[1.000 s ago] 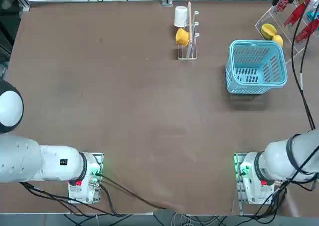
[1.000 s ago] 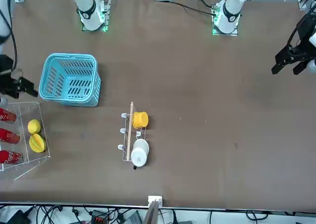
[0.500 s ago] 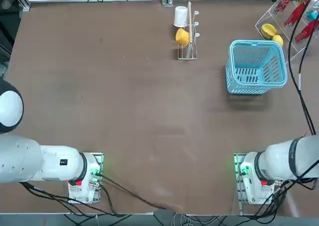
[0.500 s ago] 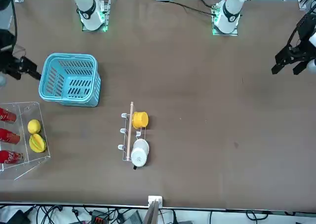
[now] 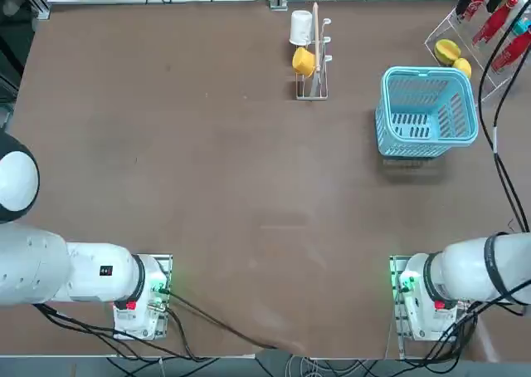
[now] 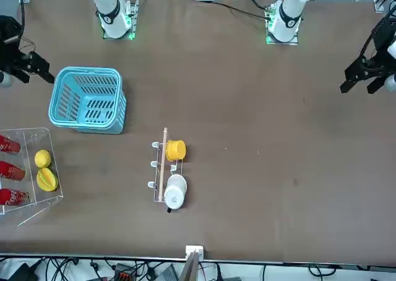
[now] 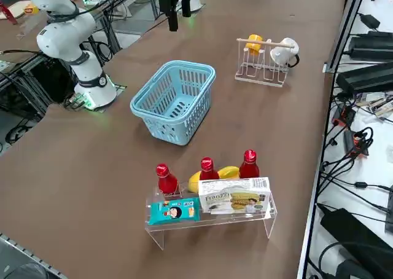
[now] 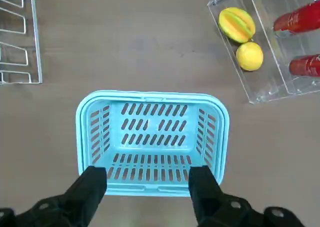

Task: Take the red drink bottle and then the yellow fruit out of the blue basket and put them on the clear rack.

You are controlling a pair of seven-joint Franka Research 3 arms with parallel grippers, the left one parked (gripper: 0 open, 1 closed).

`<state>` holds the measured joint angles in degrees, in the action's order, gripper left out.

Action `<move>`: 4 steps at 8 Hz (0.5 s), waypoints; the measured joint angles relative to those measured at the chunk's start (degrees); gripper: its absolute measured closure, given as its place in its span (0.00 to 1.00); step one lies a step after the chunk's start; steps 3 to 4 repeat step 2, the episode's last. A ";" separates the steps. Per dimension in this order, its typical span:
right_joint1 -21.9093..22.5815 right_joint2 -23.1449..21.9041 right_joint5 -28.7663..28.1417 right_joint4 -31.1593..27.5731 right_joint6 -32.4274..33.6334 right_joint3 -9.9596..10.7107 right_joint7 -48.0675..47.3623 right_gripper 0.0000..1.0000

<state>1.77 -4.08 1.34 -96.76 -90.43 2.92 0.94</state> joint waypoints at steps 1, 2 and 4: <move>0.14 -0.42 -1.70 -0.16 0.00 0.25 -0.04 0.00; 0.07 -0.61 -3.40 -0.09 -0.02 0.65 -0.04 0.00; 0.07 -0.61 -3.40 -0.09 -0.02 0.65 -0.04 0.00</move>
